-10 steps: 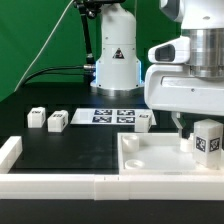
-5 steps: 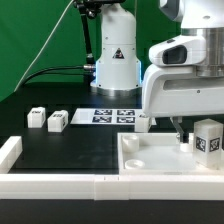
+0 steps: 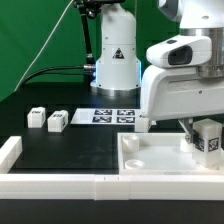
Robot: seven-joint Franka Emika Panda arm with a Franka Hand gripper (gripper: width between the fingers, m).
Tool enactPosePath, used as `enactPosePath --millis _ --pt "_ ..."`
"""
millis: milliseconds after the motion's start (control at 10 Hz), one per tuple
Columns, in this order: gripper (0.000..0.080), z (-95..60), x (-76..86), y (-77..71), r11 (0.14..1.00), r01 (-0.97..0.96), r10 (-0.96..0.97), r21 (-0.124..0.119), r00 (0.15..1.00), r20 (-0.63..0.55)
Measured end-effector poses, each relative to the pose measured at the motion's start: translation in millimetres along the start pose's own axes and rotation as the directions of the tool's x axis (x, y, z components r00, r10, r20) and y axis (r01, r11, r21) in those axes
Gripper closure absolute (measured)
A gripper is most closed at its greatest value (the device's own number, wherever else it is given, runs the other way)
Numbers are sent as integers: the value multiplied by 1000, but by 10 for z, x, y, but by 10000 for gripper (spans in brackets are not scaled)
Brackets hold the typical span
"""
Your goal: Assemble one leg
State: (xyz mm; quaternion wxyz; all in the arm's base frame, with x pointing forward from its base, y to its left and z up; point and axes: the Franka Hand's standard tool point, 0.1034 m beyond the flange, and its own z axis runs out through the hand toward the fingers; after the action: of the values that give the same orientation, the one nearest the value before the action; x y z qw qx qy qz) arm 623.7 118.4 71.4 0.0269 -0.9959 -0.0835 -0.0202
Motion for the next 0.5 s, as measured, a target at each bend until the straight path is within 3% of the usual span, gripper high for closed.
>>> enactPosePath --millis 100,200,500 --pt "508 0 0 1 1000 -20 20 0 1000 0" --pt "508 0 0 2 1000 -26 26 0 1000 0" --pt "508 9 -6 17 910 -414 414 0 910 1"
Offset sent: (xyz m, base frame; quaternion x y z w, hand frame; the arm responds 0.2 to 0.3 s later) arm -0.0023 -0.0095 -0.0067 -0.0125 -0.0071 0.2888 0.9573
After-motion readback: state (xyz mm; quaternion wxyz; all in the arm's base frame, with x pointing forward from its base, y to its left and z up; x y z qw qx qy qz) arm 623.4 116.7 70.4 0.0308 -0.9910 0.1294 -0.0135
